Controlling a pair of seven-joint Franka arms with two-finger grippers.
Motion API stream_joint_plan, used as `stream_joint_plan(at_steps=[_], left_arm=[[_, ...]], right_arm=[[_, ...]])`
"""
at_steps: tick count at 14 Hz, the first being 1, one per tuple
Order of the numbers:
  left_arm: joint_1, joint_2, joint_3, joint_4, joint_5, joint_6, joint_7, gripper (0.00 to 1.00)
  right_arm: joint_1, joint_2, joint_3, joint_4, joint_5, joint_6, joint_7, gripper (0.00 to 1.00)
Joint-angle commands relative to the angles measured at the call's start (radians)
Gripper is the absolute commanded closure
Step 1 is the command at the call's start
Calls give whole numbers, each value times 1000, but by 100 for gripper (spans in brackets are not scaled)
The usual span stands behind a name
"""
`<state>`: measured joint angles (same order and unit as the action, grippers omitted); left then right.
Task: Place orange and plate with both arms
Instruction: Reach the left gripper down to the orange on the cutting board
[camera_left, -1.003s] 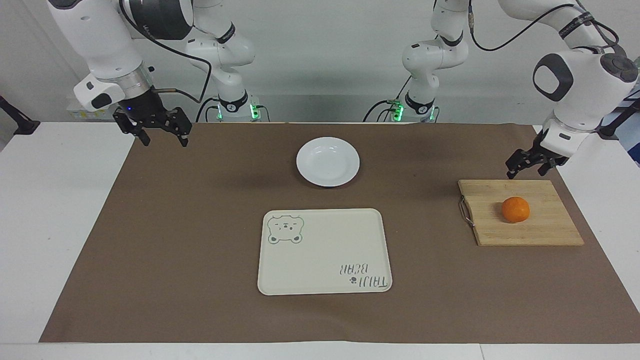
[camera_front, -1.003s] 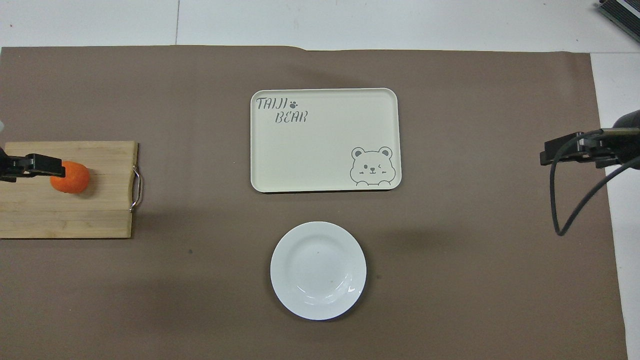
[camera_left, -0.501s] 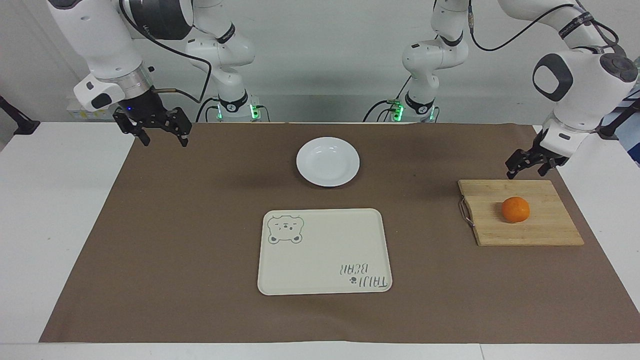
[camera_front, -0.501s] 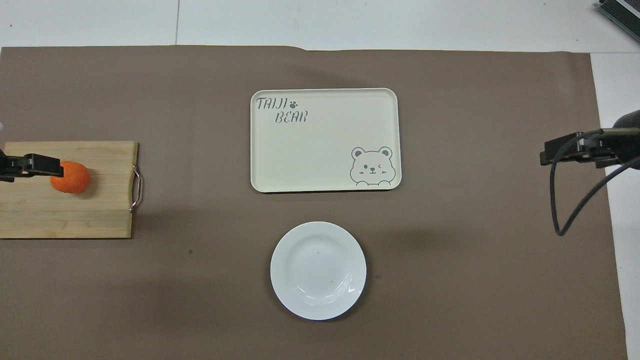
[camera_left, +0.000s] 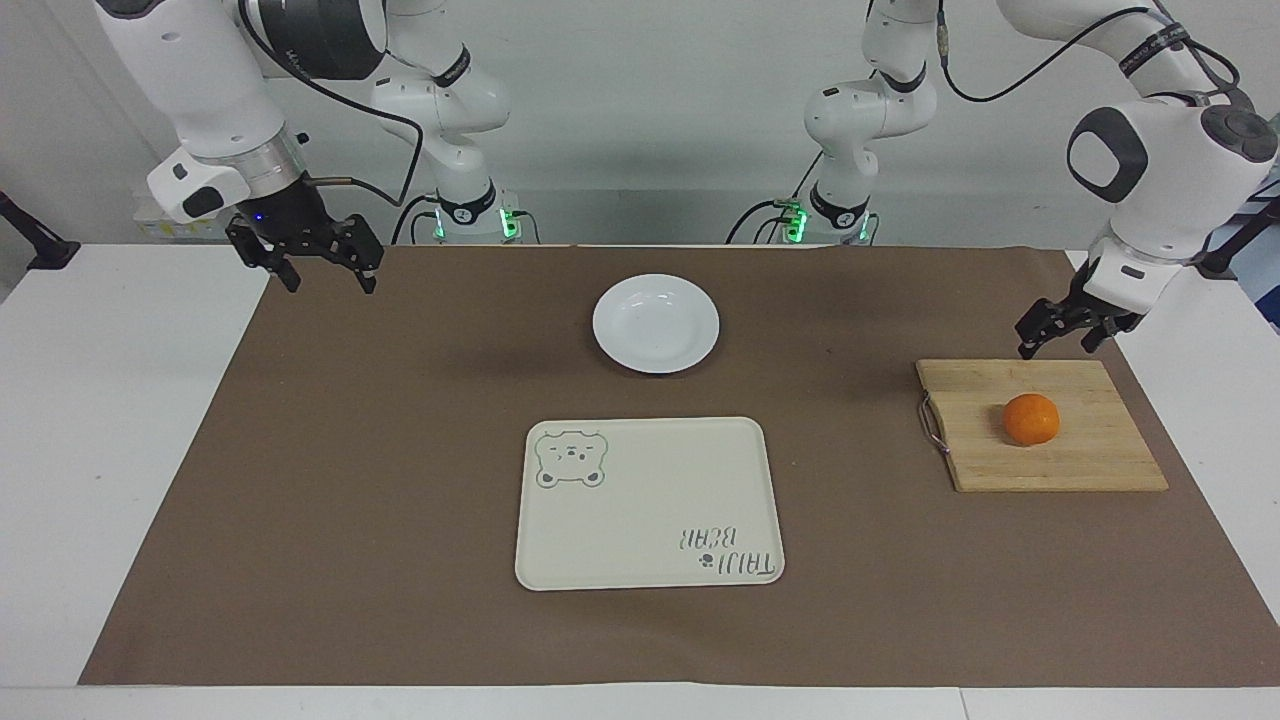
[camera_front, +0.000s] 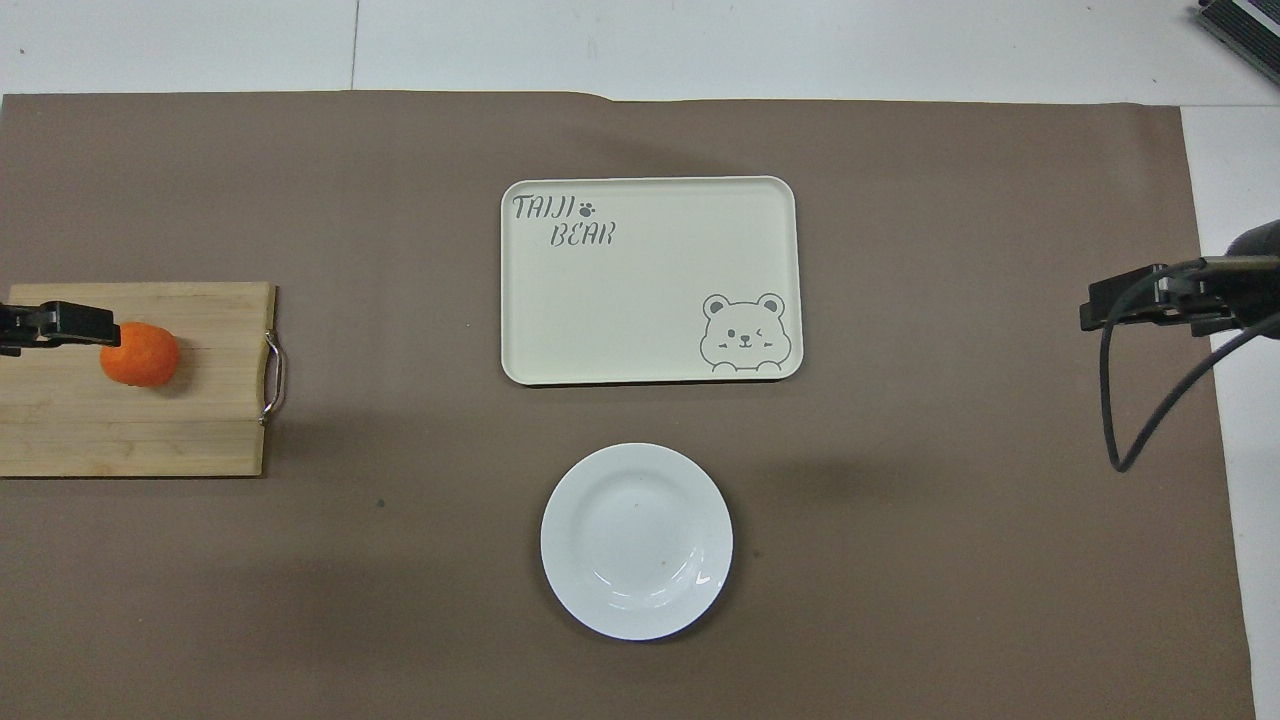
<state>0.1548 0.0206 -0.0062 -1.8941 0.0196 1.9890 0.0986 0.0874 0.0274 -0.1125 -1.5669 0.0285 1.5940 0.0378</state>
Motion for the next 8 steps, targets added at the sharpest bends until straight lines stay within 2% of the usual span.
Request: stream_joint_plan(at_steps=[1,4,8], left_arm=[[48,37,-8,-19,16,62,16,0],[80,94,-8,-17,14,145,81,0],[83,136,-9,-36,14,152,78,0]], right_arm=[[-6,5,7,16,-15,-16,21,0],[-6,5,7,16,-15,-16,21,0],[-6,5,5,16,-15,-16,21,0]])
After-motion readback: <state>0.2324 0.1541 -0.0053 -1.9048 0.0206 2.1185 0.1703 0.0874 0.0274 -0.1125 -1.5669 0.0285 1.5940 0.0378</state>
